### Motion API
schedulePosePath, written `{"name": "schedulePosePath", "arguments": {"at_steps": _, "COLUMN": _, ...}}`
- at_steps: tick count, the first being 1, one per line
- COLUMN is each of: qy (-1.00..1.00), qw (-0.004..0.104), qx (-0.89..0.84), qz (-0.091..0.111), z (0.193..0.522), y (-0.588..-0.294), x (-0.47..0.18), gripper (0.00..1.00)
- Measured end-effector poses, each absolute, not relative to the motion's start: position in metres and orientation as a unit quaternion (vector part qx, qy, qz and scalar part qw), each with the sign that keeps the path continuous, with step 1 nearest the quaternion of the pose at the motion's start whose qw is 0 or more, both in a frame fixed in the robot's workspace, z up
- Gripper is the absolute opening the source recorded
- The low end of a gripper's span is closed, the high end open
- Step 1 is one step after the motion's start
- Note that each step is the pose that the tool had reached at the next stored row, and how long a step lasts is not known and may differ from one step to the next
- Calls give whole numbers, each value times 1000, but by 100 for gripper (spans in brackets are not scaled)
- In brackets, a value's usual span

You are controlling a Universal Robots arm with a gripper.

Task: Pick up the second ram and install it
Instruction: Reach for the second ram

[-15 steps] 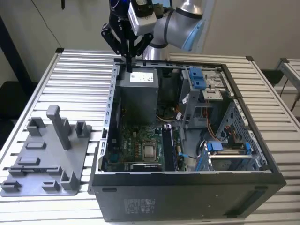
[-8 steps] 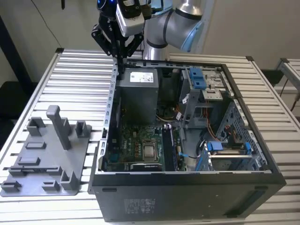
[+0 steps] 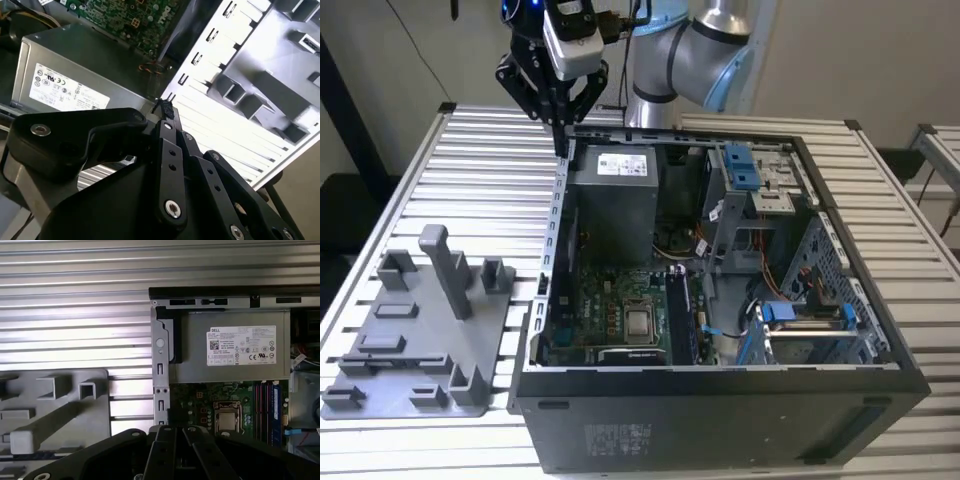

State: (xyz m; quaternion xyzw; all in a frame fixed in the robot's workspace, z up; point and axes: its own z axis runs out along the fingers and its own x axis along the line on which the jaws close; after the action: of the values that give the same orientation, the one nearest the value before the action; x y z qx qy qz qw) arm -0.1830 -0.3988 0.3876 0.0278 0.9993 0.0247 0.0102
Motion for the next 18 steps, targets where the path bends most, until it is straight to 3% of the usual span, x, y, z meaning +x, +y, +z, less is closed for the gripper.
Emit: {"name": "schedulePosePath", "arguments": {"at_steps": 18, "qy": 999, "qw": 10, "qx": 21, "qz": 24, "z": 385, "y": -399, "x": -230, "gripper": 11}}
